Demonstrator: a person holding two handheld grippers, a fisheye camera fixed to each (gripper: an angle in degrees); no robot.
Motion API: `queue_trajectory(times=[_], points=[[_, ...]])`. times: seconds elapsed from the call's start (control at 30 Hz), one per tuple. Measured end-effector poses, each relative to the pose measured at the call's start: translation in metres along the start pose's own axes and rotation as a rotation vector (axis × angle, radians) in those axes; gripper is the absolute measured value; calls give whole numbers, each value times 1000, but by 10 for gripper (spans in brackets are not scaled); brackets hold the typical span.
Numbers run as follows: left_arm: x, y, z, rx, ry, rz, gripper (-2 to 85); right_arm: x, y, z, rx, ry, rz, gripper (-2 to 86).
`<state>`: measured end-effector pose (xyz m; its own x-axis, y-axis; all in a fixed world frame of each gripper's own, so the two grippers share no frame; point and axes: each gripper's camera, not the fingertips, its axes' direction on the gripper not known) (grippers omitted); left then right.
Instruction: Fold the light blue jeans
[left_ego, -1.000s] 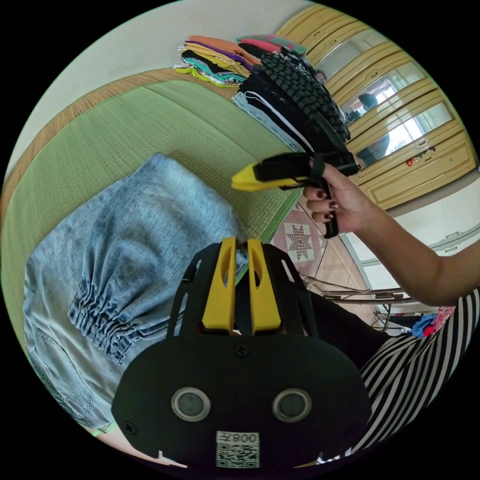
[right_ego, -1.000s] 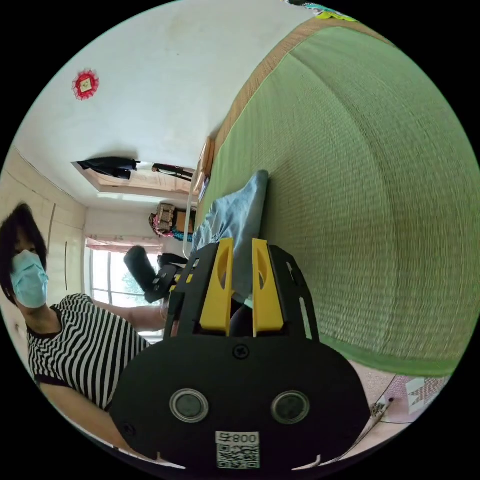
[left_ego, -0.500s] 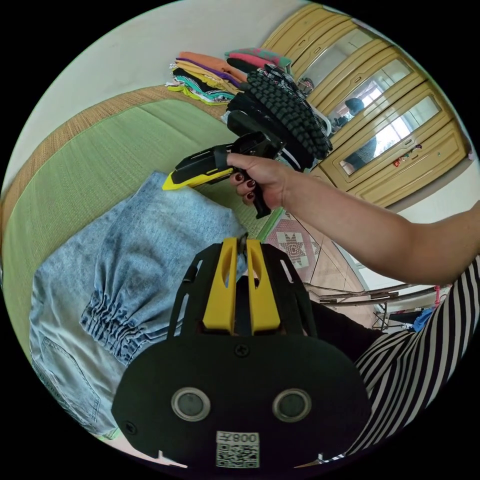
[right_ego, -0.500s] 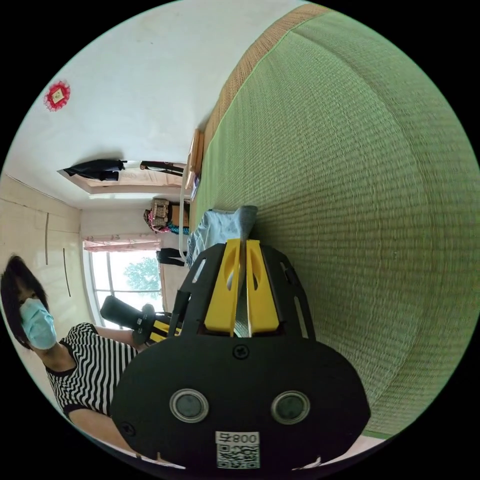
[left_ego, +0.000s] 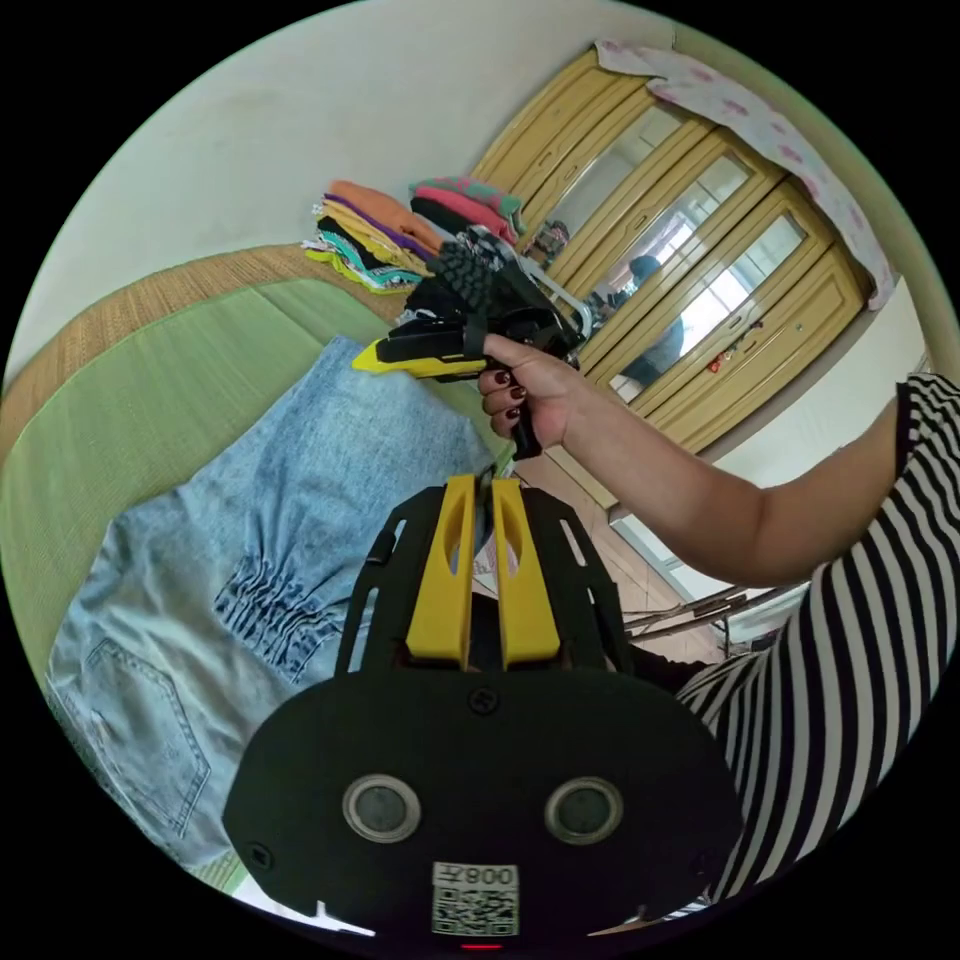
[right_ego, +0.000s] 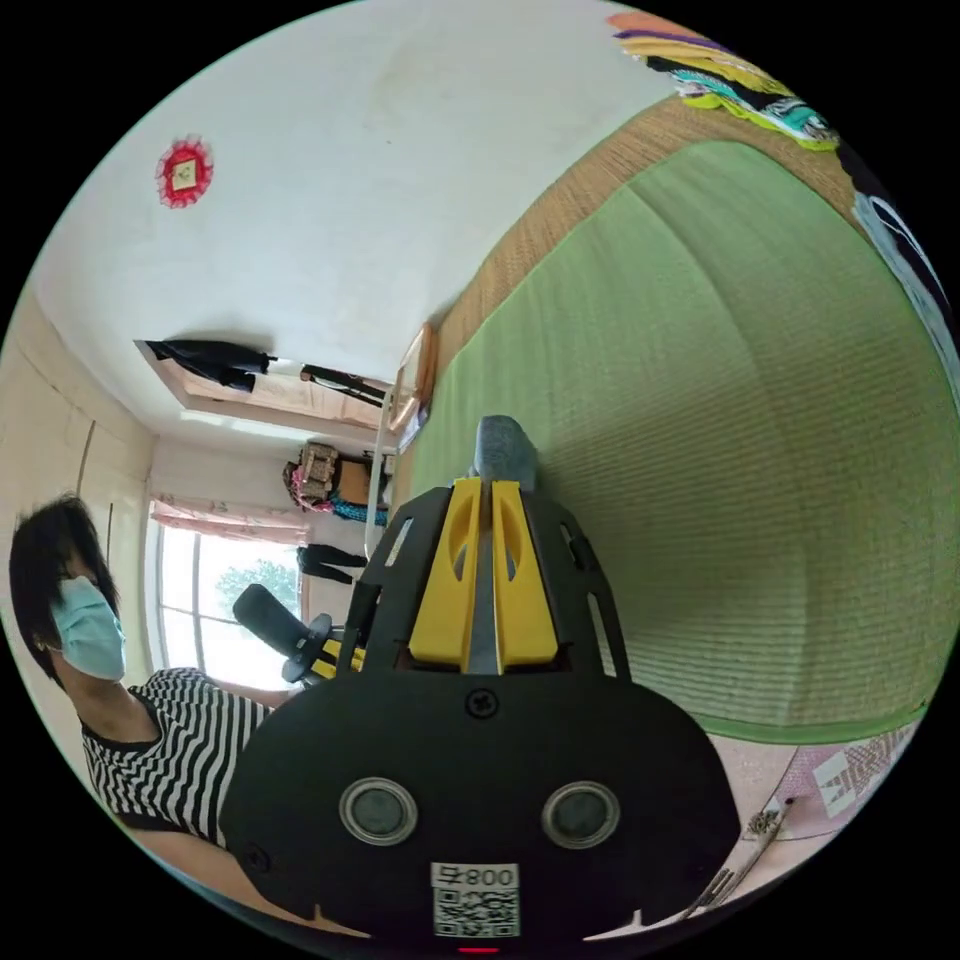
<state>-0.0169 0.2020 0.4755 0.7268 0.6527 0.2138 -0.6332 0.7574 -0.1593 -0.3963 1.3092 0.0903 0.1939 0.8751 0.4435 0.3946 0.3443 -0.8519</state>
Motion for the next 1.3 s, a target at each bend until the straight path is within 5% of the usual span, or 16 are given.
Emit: queue_trajectory(times=[0.53,1.3], points=[[-134,242,-224,350,-196,-421,25,-283,-38,307,-219,-90,-229,20],[-301,443,-266,507,-233,-957,23,-406,-56,595,-556,57,-319,38]])
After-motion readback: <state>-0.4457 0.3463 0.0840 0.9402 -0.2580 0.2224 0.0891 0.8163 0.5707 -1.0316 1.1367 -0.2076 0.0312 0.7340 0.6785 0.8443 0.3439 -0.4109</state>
